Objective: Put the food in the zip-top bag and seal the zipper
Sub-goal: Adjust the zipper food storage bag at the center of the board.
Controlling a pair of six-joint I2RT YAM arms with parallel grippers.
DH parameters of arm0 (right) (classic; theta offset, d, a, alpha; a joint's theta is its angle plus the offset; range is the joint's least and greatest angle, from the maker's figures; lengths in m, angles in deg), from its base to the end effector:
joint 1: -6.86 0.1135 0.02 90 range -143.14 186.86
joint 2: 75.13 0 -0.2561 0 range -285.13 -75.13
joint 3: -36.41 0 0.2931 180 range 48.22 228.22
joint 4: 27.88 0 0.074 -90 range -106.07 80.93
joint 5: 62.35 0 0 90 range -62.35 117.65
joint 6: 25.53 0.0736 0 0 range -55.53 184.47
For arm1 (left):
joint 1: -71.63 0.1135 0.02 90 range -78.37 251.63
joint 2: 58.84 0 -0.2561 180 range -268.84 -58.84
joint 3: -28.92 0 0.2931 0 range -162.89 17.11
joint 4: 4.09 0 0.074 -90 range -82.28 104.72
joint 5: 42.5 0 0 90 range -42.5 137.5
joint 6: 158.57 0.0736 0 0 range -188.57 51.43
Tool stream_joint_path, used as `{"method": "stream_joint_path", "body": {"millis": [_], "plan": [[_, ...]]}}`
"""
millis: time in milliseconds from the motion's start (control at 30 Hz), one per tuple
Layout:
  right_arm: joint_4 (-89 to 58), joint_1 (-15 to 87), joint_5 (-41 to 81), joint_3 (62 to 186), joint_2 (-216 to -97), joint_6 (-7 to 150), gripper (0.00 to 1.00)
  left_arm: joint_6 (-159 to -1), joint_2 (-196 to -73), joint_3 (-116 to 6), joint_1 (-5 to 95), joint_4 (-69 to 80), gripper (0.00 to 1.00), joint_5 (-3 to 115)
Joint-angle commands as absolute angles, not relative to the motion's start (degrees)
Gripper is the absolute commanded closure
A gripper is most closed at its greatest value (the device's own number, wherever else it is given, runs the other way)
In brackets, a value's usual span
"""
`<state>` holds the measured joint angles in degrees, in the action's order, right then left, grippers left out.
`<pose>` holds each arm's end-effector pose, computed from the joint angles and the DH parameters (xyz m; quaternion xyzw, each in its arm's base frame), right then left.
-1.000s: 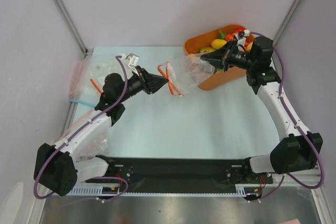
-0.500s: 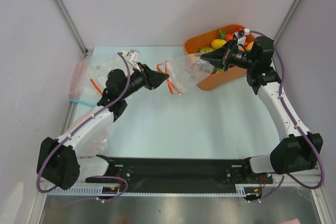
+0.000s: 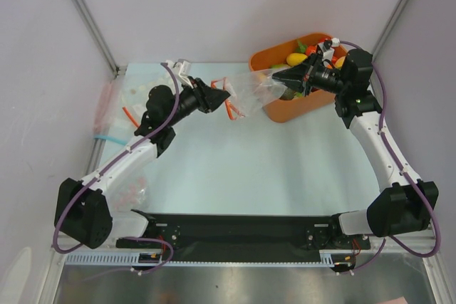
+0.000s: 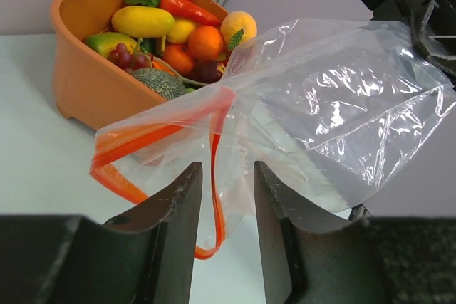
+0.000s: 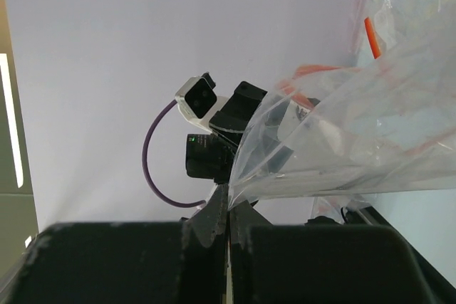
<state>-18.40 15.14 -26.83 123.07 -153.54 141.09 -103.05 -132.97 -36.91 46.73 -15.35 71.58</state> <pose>0.3628 0.1133 0.4039 0.0920 0.7055 0.6611 0.2381 0.3329 -0.1877 0.3248 0.0945 0.6837 -0.4760 0.5449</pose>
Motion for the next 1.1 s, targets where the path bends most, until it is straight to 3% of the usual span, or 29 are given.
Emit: {"method": "stream_joint_path", "body": {"millis": [0,100,133,233,600,833,1033,1067], "plan": [[-21.2,15.0,-28.4,123.0,-151.2,142.3,1.00,-101.8,-133.3,-39.2,46.7,-17.9,0.60,69.5],[-21.3,15.0,-28.4,122.9,-151.2,142.6,1.00,-101.4,-133.3,-38.6,46.7,-19.6,0.74,68.5],[-21.4,15.0,-28.4,123.0,-151.2,142.7,1.00,-101.4,-133.5,-38.5,46.7,-20.4,0.84,68.4],[-21.4,14.9,-28.5,122.9,-151.2,142.6,1.00,-101.4,-133.7,-39.1,46.7,-21.3,1.00,67.9],[-16.2,5.7,-26.6,122.4,-151.3,140.7,1.00,-98.6,-129.9,-37.7,46.8,-22.9,1.00,75.4],[2.4,0.9,-19.7,125.9,-153.0,132.2,1.00,-96.7,-123.0,-34.0,47.0,-25.3,1.00,82.6],[4.4,2.3,-17.0,126.7,-154.3,130.3,1.00,-96.3,-116.6,-37.5,47.6,-20.4,1.00,79.9],[4.1,2.8,-16.0,127.1,-154.8,130.3,0.96,-96.3,-116.1,-38.6,47.6,-19.4,1.00,79.1]]}}
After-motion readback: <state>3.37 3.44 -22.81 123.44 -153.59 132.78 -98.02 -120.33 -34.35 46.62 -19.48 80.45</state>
